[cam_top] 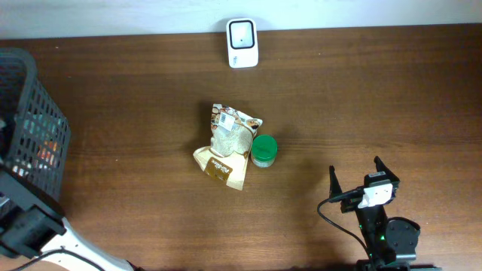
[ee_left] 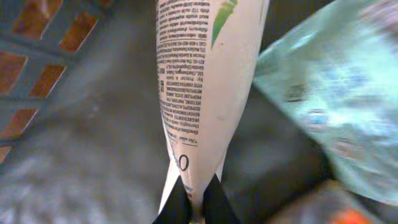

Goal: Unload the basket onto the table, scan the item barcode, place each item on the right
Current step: 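Reach into the basket and grasp the white tube with the left gripper, then place the white tube upright-lying right of the jar and release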

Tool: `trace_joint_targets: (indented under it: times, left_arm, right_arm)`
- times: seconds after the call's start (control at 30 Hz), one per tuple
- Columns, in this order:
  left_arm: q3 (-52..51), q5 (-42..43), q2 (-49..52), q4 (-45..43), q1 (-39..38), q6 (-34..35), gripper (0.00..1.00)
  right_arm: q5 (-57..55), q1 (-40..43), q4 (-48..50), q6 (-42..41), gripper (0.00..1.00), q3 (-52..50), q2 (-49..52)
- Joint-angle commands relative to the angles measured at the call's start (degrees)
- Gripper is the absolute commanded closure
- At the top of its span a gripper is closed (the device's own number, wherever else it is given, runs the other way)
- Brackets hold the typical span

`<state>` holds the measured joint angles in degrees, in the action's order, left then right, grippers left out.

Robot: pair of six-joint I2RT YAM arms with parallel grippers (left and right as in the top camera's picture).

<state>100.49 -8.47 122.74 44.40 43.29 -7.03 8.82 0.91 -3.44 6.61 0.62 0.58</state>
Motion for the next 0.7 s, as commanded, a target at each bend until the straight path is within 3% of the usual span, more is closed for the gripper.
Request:
trace_joint_targets:
  times: [0.0, 0.2, 0.3, 0.37, 0.6, 0.67]
  left_arm:
    - [3.19, 4.48, -12.61, -0.57, -0.37, 2.08, 1.0]
    - [3.19, 4.66, -31.8, -3.21, -2.95, 3.85, 1.0]
    - [3.17, 4.68, -41.35, -1.27, -10.47, 4.04, 1.0]
    - [3.17, 4.66, -43.95, 1.73, -19.54, 4.04, 1.0]
    - [-2.89, 4.07, -34.95, 5.68, -53.99, 10.34, 1.0]
    - [-3.23, 4.0, -30.58, 5.75, -58.88, 11.78, 1.0]
  right_arm:
    - [-0.48, -0.52, -0.33, -0.02, 0.02, -0.31, -0.37]
    - [-0.5, -0.52, -0.31, -0.04, 0.02, -0.31, -0.37]
    - [-0.5, -0.52, -0.33, -0.04, 0.02, -0.31, -0.39]
    - [-0.5, -0.52, -0.33, -0.02, 0.02, -0.31, -0.37]
    - [-0.5, -0.52, -0.31, -0.04, 0.02, -0.31, -0.37]
    - [-0.5, -0.52, -0.31, -0.04, 0.02, -0.31, -0.39]
